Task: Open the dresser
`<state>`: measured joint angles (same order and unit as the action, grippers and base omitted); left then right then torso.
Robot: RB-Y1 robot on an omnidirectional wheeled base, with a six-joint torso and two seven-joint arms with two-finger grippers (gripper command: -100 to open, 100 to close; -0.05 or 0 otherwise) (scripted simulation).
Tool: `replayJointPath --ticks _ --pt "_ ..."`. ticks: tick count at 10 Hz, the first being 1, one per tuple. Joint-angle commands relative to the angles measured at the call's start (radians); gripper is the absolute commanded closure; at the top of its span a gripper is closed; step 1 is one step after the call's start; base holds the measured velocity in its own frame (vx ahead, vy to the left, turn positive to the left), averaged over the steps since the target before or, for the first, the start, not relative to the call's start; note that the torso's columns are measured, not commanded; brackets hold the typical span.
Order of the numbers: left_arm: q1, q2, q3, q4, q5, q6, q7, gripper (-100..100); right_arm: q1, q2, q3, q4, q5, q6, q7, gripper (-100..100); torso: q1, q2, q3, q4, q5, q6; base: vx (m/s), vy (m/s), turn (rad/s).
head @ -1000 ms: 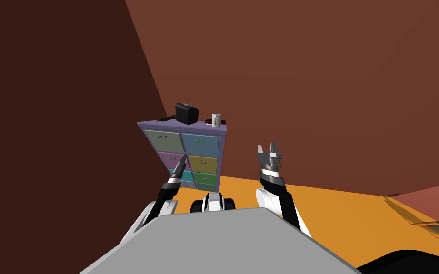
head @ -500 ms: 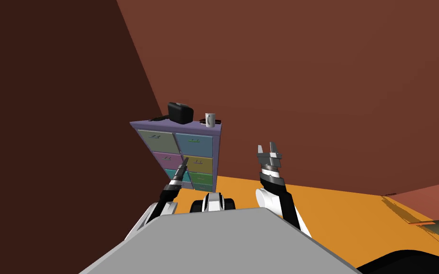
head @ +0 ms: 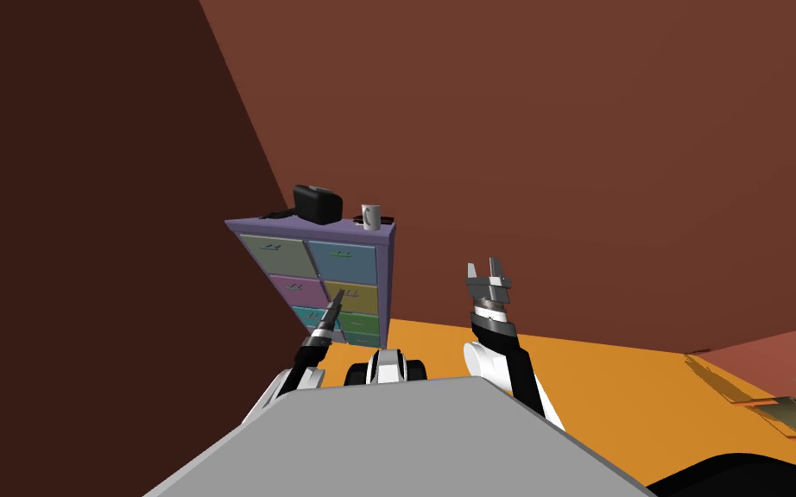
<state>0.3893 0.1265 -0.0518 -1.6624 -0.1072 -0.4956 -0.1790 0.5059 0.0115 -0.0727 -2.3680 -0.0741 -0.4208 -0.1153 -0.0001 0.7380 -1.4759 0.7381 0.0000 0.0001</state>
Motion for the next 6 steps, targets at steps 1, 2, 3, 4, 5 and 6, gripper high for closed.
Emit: replayJointPath --ticks 1,2,3,4,5,6 --pt "-0.012 -0.036 -0.001 0.057 -0.005 -0.003 -0.006 -100 0.0 0.0 0.0 0.0 0.0 0.0 0.0 0 0.0 -0.001 -0.001 0.0 0.0 0.0 0.017 -0.094 -0.005" --pt "-0.016 -0.055 -0.001 0.074 -0.006 -0.003 -0.007 -100 0.0 0.0 0.0 0.0 0.0 0.0 0.0 0 0.0 -0.001 -0.001 -0.001 0.0 0.0 0.009 -0.088 -0.003" --pt "-0.02 -0.075 -0.001 0.089 -0.008 -0.003 -0.009 -100 0.0 0.0 0.0 0.0 0.0 0.0 0.0 0 0.0 0.0 0.0 0.0 0.0 0.0 0.0 -0.087 -0.005" --pt "-0.023 -0.095 -0.001 0.102 -0.009 -0.003 -0.01 -100 0.0 0.0 0.0 0.0 0.0 0.0 0.0 0 0.0 0.001 0.0 0.0 0.0 0.0 -0.007 -0.08 -0.002" --pt "-0.025 -0.114 -0.001 0.11 -0.01 -0.003 -0.01 -100 0.0 0.0 0.0 0.0 0.0 0.0 0.0 0 0.001 0.001 0.001 0.0 0.0 0.0 -0.01 -0.059 -0.003" --pt "-0.023 -0.104 -0.002 0.104 -0.01 -0.003 -0.011 -100 0.0 0.0 0.0 0.0 0.0 0.0 0.0 0 0.001 0.001 0.0 0.0 0.0 0.0 -0.005 -0.025 0.0"
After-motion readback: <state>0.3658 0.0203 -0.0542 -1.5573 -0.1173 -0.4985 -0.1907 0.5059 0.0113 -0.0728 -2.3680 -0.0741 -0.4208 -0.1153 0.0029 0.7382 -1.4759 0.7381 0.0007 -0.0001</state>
